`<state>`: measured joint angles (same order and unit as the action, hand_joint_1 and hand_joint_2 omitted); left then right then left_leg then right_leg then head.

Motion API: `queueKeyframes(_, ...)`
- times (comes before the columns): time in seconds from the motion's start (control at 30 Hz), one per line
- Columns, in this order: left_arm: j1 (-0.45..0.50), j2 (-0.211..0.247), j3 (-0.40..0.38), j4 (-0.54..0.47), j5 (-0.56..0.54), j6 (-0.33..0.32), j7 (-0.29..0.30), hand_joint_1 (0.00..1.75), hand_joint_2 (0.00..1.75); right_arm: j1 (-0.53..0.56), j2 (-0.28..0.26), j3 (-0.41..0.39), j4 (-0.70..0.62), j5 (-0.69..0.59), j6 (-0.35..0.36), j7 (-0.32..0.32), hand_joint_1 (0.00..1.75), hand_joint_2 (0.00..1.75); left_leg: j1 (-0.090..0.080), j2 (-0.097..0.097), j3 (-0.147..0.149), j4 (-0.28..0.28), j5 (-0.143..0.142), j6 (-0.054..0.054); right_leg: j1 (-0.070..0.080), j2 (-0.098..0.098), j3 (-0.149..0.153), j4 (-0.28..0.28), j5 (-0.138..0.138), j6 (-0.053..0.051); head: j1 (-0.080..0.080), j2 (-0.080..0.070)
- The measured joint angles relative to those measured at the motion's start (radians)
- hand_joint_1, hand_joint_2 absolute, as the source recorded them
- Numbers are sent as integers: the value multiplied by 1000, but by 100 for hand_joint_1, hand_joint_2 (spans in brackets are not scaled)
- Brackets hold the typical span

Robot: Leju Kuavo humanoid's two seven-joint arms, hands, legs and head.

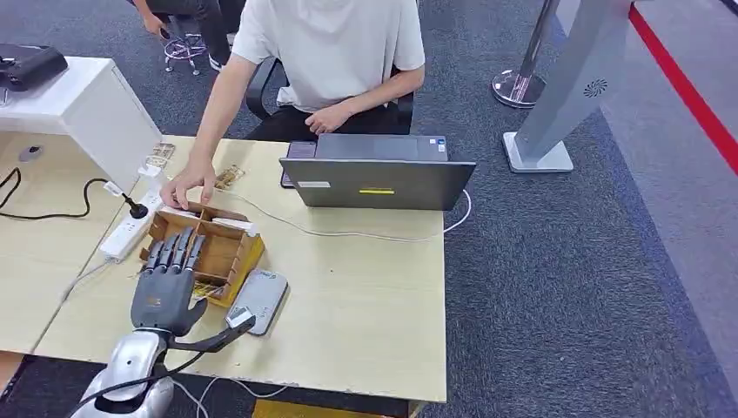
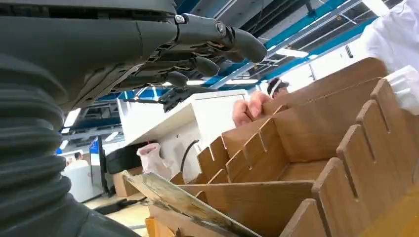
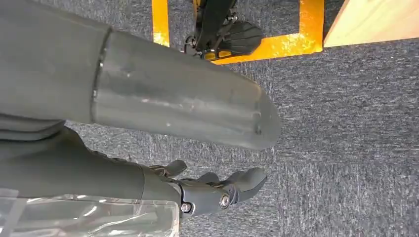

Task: Pass the card to the sensor for recognition and then transmit it.

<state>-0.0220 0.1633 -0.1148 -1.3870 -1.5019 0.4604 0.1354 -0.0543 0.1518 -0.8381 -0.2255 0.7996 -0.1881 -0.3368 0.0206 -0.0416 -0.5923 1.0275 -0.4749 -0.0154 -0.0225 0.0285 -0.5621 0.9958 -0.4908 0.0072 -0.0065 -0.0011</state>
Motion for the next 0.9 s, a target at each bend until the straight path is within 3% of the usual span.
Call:
queueKeyframes(0.43,0,0,-2,0,5,0,1,0,175,0,0,-2,0,1,0,0,0,0,0,0,0,0,0,0,0,0,0,0,0,0,0,0)
queueKeyframes(0.47,0,0,-2,0,6,0,1,175,175,0,0,-2,0,1,0,0,0,0,0,0,0,0,0,0,0,0,0,0,0,0,0,0)
queueKeyframes(0.9,0,0,-2,0,37,54,-35,175,175,0,0,-3,0,17,8,0,0,0,0,0,0,0,0,0,0,0,0,0,0,0,0,0)
